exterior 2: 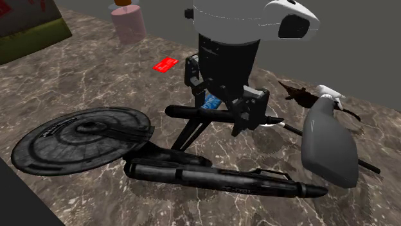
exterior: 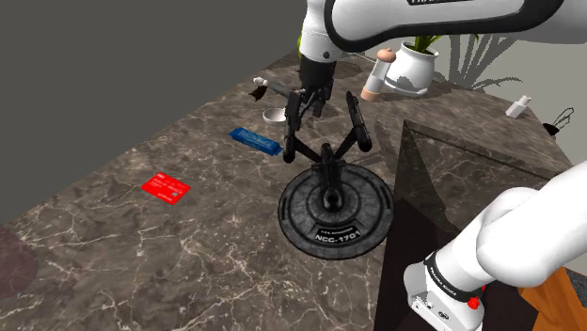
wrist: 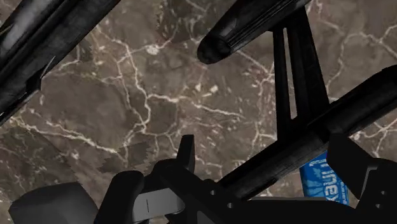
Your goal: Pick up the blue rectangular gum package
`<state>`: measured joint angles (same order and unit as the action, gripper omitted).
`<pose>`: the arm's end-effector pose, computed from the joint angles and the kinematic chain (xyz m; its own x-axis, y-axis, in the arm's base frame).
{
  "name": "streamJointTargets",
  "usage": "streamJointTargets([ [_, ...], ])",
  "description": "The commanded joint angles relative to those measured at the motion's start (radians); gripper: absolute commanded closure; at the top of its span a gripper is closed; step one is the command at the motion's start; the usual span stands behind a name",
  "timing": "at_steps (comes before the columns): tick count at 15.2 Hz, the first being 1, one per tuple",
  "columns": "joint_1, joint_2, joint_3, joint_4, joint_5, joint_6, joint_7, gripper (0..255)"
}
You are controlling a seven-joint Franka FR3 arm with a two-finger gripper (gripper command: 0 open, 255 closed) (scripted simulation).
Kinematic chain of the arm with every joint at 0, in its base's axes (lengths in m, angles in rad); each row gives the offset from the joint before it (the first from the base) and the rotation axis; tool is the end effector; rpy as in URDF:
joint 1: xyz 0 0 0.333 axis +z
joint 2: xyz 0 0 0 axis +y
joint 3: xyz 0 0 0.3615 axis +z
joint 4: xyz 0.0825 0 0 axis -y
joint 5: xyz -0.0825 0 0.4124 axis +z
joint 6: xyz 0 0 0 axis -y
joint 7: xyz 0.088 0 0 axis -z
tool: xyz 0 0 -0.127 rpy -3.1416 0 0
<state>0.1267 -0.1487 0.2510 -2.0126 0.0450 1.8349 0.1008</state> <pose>0.4906 0.2058 0.5304 0.9655 0.2581 -0.0338 0.2581 -0.9661 -0.0028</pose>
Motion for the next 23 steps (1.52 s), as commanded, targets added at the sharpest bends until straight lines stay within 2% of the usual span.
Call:
streamJointTargets([
  [1, 0.017, 0.075, 0.025, 0.056, -0.022, 0.024, 0.011, 0],
  [9, 0.087, 0.332, 0.086, 0.293, -0.131, 0.054, 0.031, 0],
  [18, 0.088, 0.353, 0.083, 0.218, -0.141, 0.149, 0.039, 0],
  [19, 0.088, 0.352, 0.082, 0.216, -0.141, 0.15, 0.038, 255],
  [23, 0.088, 0.352, 0.082, 0.215, -0.141, 0.152, 0.039, 255],
])
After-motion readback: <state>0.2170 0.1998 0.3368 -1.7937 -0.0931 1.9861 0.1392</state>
